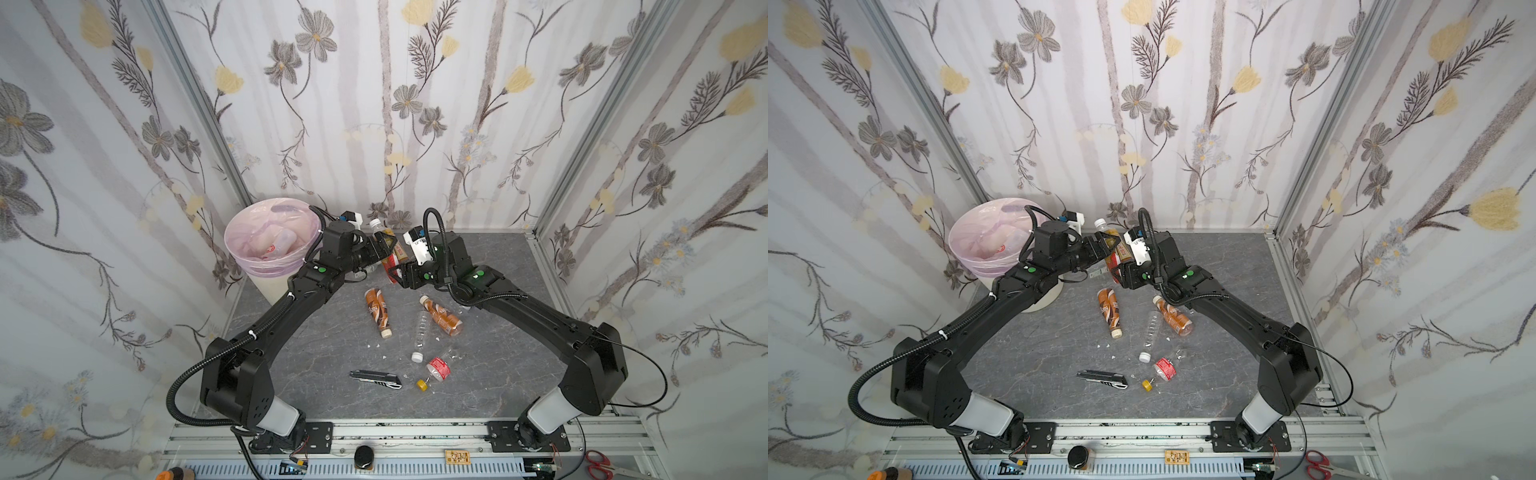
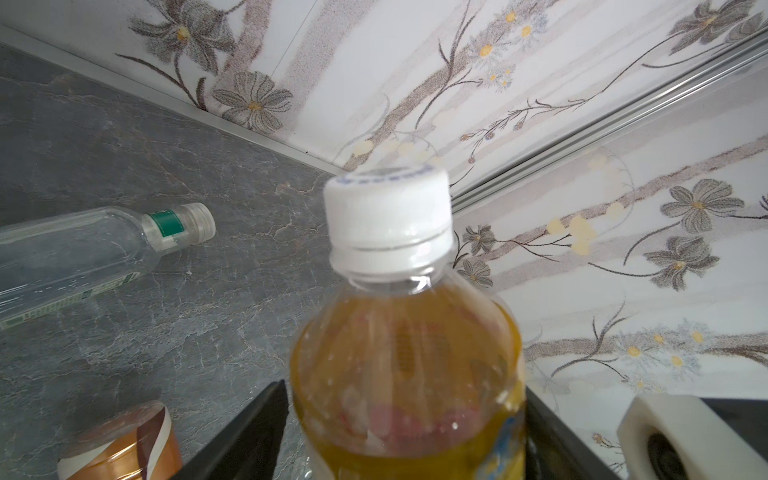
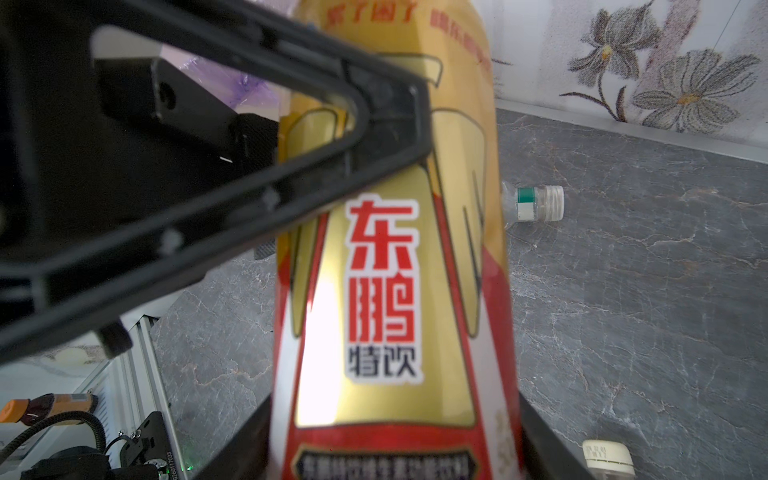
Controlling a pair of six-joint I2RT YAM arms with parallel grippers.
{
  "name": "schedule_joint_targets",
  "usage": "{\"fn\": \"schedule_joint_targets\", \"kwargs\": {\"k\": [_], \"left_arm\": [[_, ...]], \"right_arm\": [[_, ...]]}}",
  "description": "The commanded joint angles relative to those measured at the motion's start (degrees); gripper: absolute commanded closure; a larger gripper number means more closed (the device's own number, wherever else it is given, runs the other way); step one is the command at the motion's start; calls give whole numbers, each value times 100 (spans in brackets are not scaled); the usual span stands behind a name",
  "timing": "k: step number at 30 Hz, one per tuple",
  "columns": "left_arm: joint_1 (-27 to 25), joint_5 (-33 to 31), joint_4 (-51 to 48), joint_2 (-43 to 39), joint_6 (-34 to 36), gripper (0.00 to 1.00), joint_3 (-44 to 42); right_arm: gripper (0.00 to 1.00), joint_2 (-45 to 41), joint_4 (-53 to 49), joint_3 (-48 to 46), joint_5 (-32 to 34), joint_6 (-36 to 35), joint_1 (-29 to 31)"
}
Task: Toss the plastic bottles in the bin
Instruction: 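Grasp the yellow bottle near its white cap with the left gripper while right holds, then carry the yellow bottle with the left gripper over the bin while right gripper withdraws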
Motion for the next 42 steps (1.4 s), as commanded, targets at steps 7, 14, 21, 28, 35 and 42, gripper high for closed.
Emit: {"fn": "schedule_joint_targets", "kwargs": {"k": [7, 14, 21, 28, 35, 42], "left_arm": [[-68, -121, 160, 129, 9, 30, 264], [-75, -200, 159, 128, 10, 27, 260], [-75, -311, 151, 97, 61, 20, 255], [-55, -396, 149, 102, 69, 35, 293], [-58, -501, 142, 67, 179, 43, 331], [129, -969, 30, -134, 632, 44, 414]], "right_arm": [[37, -30, 376, -51, -172, 19, 16], [37, -4, 435, -56, -220, 27, 17], [37, 35, 429, -36, -197, 19, 27], [37, 52, 420, -39, -164, 1, 32], [23, 61, 393, -13, -130, -15, 18], [0, -360, 433, -311, -373, -17, -192]]}}
